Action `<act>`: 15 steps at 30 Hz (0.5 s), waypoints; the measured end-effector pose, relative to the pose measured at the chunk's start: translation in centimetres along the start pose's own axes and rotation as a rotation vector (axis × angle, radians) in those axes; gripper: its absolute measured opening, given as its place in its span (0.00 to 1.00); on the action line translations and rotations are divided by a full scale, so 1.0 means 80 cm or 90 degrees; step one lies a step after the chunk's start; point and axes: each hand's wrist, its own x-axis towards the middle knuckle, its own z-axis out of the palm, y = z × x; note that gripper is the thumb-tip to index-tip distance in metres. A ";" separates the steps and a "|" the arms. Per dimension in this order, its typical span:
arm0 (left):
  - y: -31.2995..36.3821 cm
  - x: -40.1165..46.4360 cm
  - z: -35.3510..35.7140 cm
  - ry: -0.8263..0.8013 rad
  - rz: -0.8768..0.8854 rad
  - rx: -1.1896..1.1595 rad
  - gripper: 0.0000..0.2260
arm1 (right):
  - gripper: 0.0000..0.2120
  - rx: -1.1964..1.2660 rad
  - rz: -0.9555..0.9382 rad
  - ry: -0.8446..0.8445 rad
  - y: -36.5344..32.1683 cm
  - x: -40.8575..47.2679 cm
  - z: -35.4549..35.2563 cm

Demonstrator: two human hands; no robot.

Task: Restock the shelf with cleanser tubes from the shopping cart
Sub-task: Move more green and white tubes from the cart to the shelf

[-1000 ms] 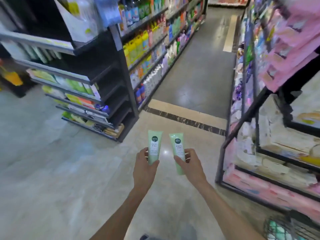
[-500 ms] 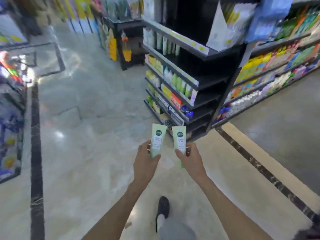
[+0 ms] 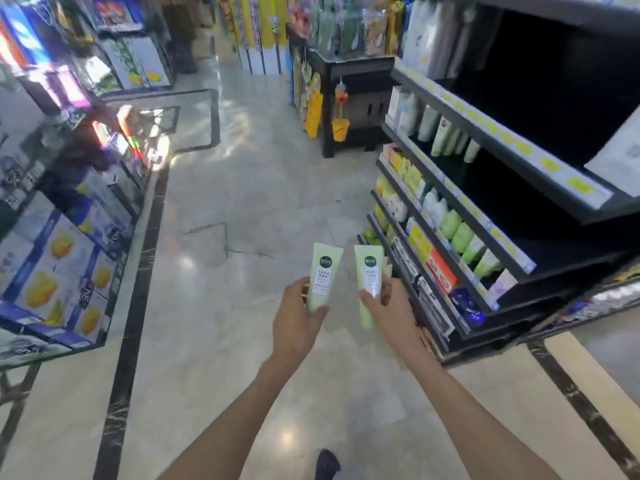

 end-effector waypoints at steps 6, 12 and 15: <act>0.025 0.142 0.030 -0.020 0.013 0.008 0.27 | 0.17 0.007 0.008 0.018 -0.022 0.130 0.003; 0.048 0.294 0.088 -0.085 0.058 0.021 0.27 | 0.17 -0.012 0.031 0.085 -0.024 0.261 -0.009; 0.065 0.372 0.119 -0.136 0.077 0.017 0.28 | 0.17 -0.011 0.051 0.135 -0.034 0.321 -0.019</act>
